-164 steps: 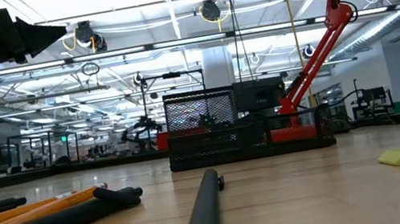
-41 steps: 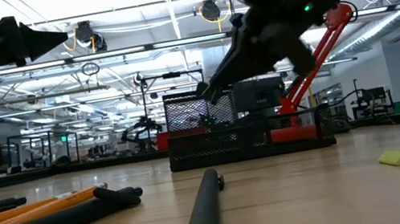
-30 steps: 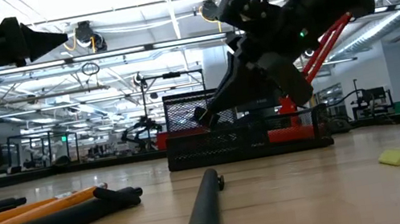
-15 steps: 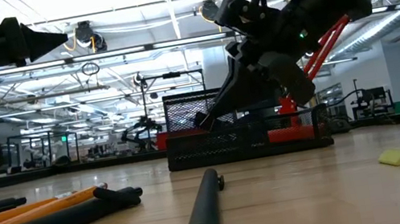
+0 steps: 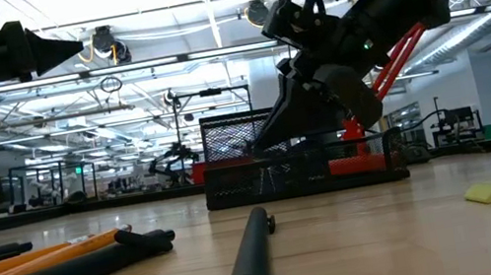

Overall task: Pick and place office supplies into organizer
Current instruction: Put the right black binder clip into the black desk organizer, then adjust the black desk organizer

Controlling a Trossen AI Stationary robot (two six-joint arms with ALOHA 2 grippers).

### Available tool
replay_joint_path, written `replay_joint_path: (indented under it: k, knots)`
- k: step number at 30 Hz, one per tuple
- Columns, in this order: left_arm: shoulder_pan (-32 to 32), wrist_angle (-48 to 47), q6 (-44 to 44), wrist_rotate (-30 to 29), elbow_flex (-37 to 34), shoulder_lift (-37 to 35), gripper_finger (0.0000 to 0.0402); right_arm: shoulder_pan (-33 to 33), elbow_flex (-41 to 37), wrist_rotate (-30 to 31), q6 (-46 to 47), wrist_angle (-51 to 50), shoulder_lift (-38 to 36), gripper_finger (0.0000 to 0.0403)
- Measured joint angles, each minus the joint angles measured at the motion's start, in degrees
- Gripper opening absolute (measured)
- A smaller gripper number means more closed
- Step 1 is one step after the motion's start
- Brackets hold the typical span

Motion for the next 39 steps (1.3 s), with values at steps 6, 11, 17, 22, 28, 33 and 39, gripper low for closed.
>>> replay_joint_path:
  k: [6, 11, 17, 22, 28, 33, 39]
  knots:
    - [0.0, 0.0, 0.0, 0.0, 0.0, 0.0, 0.0031, 0.0, 0.0, 0.4, -0.1, 1.8, 0.0, 0.0063]
    - [0.0, 0.0, 0.0, 0.0, 0.0, 0.0, 0.0031, 0.0, 0.0, 0.4, -1.1, 4.8, 0.0, 0.0059]
    - [0.0, 0.0, 0.0, 0.0, 0.0, 0.0, 0.0031, -1.5, 0.0, 0.4, 0.2, 5.4, 0.0, 0.0025]
    - [0.0, 0.0, 0.0, 0.0, 0.0, 0.0, 0.0031, -3.2, 0.0, 0.4, -0.2, 5.4, 0.0, 0.0002]
    - [0.0, 0.0, 0.0, 0.0, 0.0, 0.0, 0.0031, -4.8, 0.0, 0.3, -0.3, 5.4, 0.0, 0.0008]
    - [0.0, 0.0, 0.0, 0.0, 0.0, 0.0, 0.0031, -5.6, 0.0, 0.1, -0.6, 5.7, 0.0, 0.0001]
    - [0.0, 0.0, 0.0, 0.0, 0.0, 0.0, 0.0031, -1.6, 0.0, 0.5, -2.7, 2.4, -1.6, 0.0001]
